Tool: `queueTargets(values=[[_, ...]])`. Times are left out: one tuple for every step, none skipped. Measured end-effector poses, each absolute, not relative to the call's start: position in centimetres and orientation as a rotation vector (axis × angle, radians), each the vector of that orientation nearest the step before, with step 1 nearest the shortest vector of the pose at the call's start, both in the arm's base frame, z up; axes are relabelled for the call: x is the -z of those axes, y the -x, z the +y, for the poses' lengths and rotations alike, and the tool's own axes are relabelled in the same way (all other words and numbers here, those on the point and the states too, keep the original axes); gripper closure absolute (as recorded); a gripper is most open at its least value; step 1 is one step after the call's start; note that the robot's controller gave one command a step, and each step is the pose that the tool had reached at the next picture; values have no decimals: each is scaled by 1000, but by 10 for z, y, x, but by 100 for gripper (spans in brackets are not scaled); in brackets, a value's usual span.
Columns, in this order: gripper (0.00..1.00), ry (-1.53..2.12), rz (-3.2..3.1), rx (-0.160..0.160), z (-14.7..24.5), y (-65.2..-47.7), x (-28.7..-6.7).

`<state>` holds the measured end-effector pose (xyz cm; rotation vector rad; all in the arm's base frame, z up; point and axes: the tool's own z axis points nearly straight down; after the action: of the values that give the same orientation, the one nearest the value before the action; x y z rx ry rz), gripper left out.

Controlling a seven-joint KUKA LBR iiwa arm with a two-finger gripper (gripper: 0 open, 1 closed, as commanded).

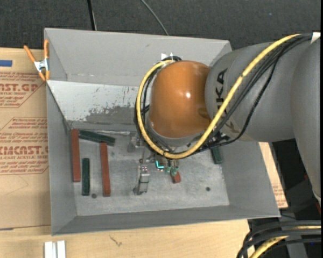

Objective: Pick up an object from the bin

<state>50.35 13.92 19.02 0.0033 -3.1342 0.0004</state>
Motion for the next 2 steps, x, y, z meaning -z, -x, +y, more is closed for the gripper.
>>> queueTargets(values=[[0, -1, -3142, 2, 139, -505, -194], [0, 89, -3146, 3, 142, -511, -178]])
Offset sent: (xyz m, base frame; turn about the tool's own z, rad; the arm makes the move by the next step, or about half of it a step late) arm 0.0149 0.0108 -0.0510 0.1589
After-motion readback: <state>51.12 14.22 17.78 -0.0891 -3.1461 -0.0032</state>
